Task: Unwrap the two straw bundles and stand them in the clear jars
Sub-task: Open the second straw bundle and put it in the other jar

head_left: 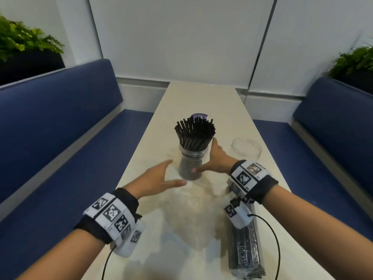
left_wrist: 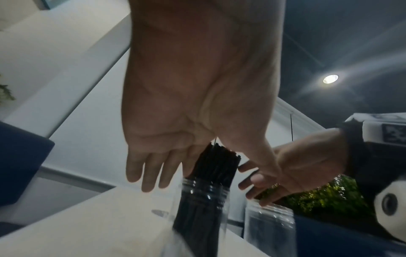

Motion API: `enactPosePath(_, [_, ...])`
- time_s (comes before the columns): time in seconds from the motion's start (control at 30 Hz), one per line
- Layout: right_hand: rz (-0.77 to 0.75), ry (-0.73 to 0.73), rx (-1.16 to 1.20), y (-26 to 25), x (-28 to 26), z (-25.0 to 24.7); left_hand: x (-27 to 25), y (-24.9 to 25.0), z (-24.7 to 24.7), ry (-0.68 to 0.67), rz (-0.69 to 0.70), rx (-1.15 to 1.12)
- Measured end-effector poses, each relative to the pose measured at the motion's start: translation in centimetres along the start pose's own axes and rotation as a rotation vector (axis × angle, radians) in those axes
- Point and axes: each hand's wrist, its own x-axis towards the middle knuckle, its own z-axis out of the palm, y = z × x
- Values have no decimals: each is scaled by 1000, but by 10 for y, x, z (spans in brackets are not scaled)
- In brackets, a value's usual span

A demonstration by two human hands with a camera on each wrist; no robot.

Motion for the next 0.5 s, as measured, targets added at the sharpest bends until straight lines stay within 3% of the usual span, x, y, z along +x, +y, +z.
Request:
enactPosePath(0.13, [20, 44, 237, 1, 35, -11, 37, 8, -25, 122, 56, -42])
enactPosePath(0.33, [-109, 16, 562, 6, 71, -13, 97, 11, -29, 46, 24, -304])
enactPosePath(0.5, [-224, -29, 659, 12, 88, -9, 129, 20, -23, 6, 129, -419])
